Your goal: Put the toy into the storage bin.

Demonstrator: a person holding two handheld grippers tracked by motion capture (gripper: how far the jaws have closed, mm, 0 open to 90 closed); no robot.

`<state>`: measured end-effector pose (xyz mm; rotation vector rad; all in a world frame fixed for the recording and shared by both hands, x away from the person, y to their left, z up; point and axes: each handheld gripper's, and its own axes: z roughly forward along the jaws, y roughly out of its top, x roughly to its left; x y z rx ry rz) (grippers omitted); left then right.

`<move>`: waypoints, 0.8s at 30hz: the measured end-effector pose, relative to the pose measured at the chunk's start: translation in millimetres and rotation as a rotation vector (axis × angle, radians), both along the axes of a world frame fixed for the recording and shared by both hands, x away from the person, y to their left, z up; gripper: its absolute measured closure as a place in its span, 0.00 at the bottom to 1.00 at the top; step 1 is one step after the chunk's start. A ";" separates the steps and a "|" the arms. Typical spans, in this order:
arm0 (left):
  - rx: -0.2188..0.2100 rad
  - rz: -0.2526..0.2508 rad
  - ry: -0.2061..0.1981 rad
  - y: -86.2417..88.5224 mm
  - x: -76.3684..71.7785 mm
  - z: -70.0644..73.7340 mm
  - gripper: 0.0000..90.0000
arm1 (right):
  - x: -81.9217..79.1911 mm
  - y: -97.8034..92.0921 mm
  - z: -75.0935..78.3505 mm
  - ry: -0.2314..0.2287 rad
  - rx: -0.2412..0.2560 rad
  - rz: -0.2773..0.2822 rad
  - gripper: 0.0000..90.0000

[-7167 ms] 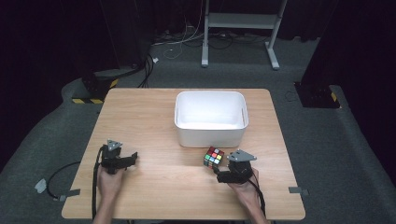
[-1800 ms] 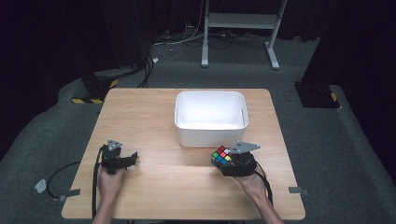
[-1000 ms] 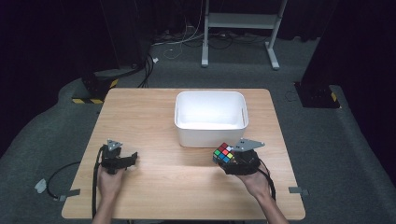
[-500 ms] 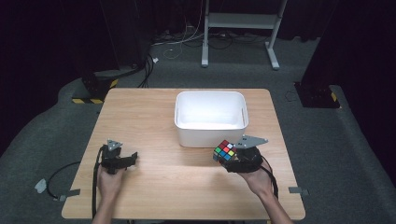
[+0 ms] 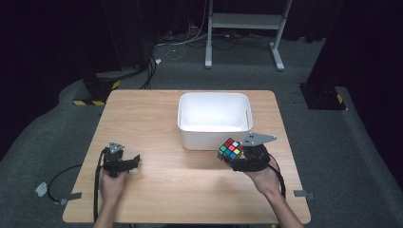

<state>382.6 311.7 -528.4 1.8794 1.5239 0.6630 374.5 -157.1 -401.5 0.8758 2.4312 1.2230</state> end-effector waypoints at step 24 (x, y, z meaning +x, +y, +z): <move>0.000 0.000 0.000 0.0 0.0 0.0 0.18 | 9.7 -4.7 33.9 0.000 0.007 0.034 0.38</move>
